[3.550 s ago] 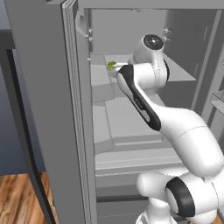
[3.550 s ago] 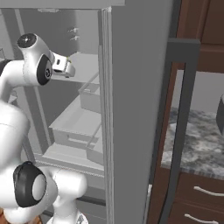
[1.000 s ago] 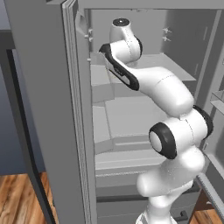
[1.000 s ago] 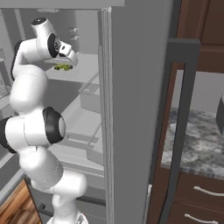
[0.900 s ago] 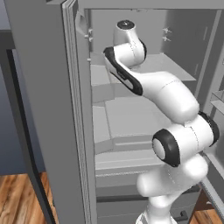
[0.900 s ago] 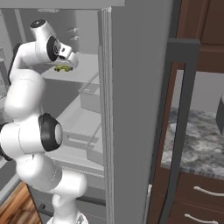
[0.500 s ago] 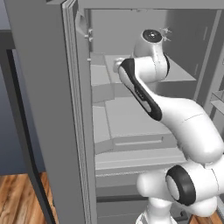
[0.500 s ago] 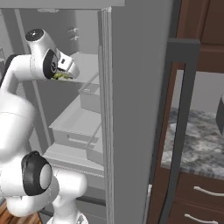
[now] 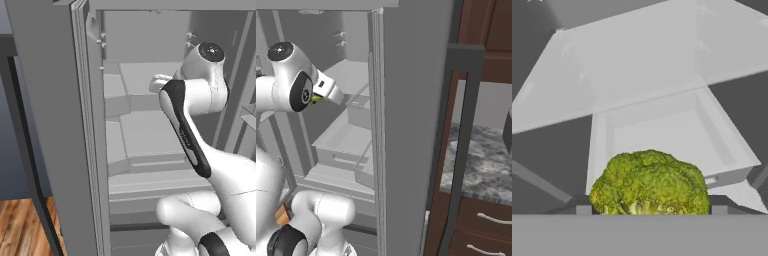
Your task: Gather the broccoli and squash from the fridge and place them on a tray on the dining counter. Then gather the chicken drumsticks from the fridge and place them on the other tray.
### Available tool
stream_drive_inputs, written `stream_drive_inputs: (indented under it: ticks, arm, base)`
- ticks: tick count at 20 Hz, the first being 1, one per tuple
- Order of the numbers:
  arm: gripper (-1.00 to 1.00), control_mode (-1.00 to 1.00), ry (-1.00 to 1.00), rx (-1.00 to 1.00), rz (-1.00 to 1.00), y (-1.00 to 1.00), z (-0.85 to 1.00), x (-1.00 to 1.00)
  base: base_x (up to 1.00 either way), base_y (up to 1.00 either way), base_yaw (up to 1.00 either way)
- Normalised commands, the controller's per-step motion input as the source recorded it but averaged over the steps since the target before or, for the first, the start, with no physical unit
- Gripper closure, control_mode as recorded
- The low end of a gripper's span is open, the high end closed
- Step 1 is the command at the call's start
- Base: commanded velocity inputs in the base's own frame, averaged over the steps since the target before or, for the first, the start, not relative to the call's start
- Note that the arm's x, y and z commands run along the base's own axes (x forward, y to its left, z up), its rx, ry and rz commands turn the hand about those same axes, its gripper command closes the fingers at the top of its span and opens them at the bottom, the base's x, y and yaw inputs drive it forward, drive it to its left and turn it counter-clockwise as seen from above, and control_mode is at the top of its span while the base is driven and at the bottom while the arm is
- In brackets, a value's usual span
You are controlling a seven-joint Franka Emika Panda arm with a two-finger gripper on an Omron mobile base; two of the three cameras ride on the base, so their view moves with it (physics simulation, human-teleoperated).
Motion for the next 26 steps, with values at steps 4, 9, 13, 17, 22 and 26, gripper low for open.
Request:
stream_drive_inputs:
  ticks: [4, 9, 13, 17, 22, 26]
  arm:
    - [1.0, -1.0, 0.0, 0.0, 0.0, -0.16, 0.05, -1.0]
    - [1.0, -1.0, 0.0, 0.0, 0.0, -0.09, -0.02, -1.0]
    - [1.0, -1.0, 0.0, 0.0, 0.0, -0.1, -0.09, -1.0]
    - [1.0, -1.0, 0.01, 0.0, 0.0, -0.01, -0.13, -0.55]
    - [1.0, -1.0, 0.0, 0.0, 0.0, 0.0, -0.01, 0.0]
    - [1.0, 1.0, 0.0, 0.0, 0.0, 0.0, -0.04, -0.05]
  base:
    - [0.0, 0.0, 0.0]
    - [0.0, 0.0, 0.0]
    - [0.0, 0.0, 0.0]
    - [0.0, 0.0, 0.0]
    - [0.0, 0.0, 0.0]
    - [-0.5, 0.07, 0.0]
